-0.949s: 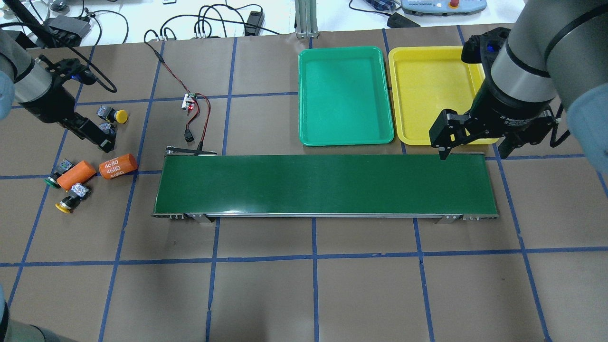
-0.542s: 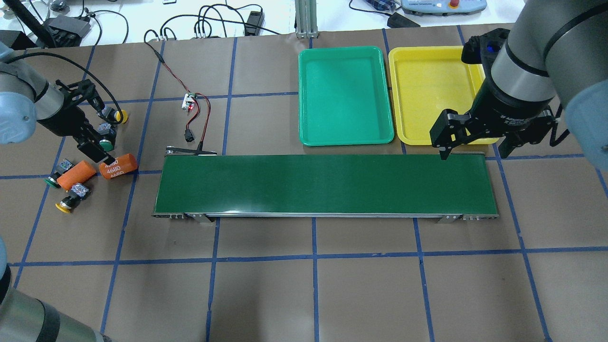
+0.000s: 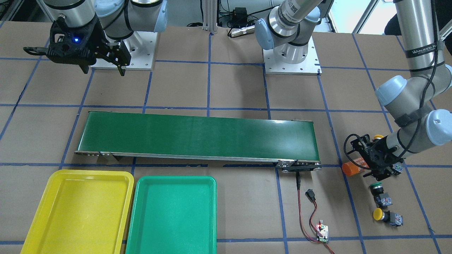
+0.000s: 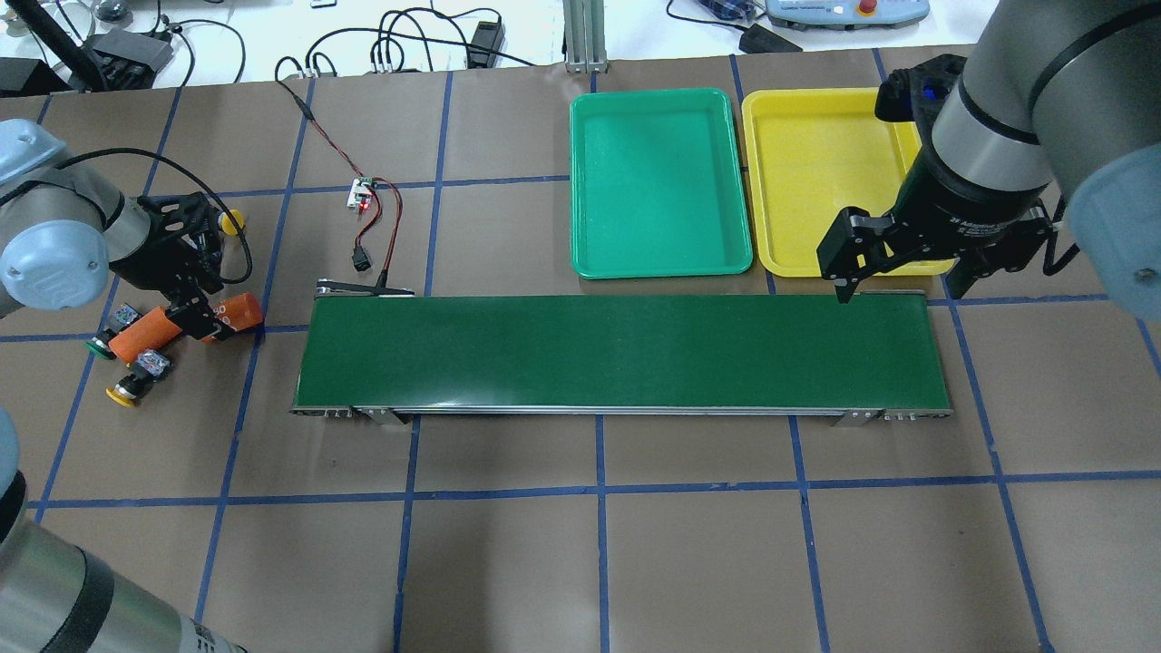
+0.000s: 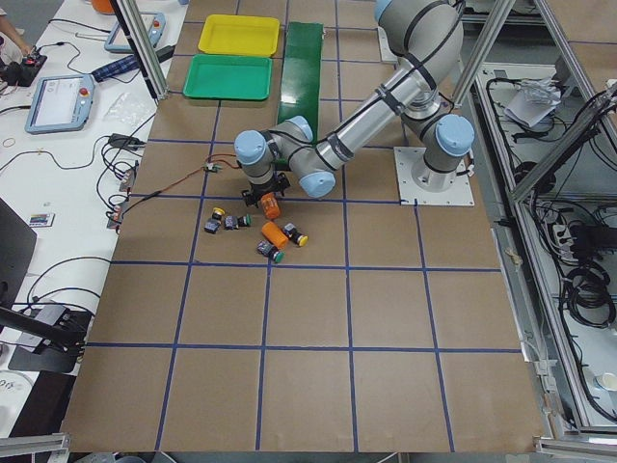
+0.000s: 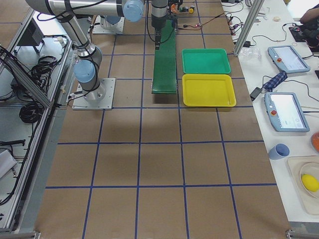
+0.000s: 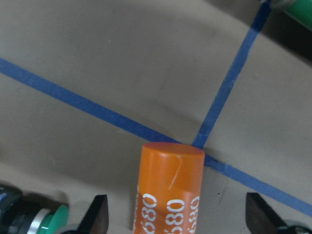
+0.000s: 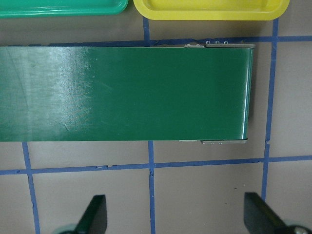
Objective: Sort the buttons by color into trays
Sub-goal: 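Carry the orange cylinder onto the belt end and open the left gripper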
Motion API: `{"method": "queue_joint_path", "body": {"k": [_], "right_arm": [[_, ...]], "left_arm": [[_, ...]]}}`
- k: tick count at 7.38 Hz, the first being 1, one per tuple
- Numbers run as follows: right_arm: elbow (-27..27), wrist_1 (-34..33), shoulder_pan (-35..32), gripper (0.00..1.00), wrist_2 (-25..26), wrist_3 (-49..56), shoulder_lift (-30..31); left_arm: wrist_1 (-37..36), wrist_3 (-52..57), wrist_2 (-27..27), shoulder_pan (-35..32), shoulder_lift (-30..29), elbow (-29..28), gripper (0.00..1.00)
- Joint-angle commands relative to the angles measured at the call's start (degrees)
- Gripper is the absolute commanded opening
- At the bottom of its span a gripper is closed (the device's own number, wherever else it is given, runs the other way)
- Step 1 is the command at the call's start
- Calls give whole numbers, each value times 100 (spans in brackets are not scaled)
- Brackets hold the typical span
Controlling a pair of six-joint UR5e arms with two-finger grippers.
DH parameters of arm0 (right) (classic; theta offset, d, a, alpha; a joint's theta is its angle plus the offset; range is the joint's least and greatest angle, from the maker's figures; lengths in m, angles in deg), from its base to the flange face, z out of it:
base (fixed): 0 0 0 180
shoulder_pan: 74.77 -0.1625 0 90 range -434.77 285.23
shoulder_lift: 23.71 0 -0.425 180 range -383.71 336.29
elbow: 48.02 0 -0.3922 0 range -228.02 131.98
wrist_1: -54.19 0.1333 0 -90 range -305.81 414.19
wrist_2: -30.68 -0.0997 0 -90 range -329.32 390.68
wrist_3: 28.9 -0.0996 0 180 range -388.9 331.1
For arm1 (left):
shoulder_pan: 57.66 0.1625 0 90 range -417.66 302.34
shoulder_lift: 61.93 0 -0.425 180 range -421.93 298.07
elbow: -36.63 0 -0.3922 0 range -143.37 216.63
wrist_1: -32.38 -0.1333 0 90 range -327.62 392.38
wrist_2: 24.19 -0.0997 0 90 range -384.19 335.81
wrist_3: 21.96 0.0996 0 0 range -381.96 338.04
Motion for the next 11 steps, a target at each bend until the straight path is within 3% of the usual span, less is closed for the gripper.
{"method": "queue_joint_path", "body": {"k": [1, 4, 7, 9, 11], "right_arm": [[19, -3, 0, 100, -5, 3, -11], [46, -11, 0, 99, -23, 3, -11], [98, -11, 0, 95, -23, 3, -2], [98, -20, 9, 99, 12, 3, -2], [90, -204, 0, 100, -22, -15, 15]], "left_arm": [[-265, 39, -18, 30, -115, -2, 0], [-134, 83, 0, -101, 383, 6, 0], [-80, 329, 183, -916, 1569, 857, 0], [-160, 206, 272, -1568, 2001, 1263, 0], [-186, 171, 272, -1657, 2135, 1631, 0]]}}
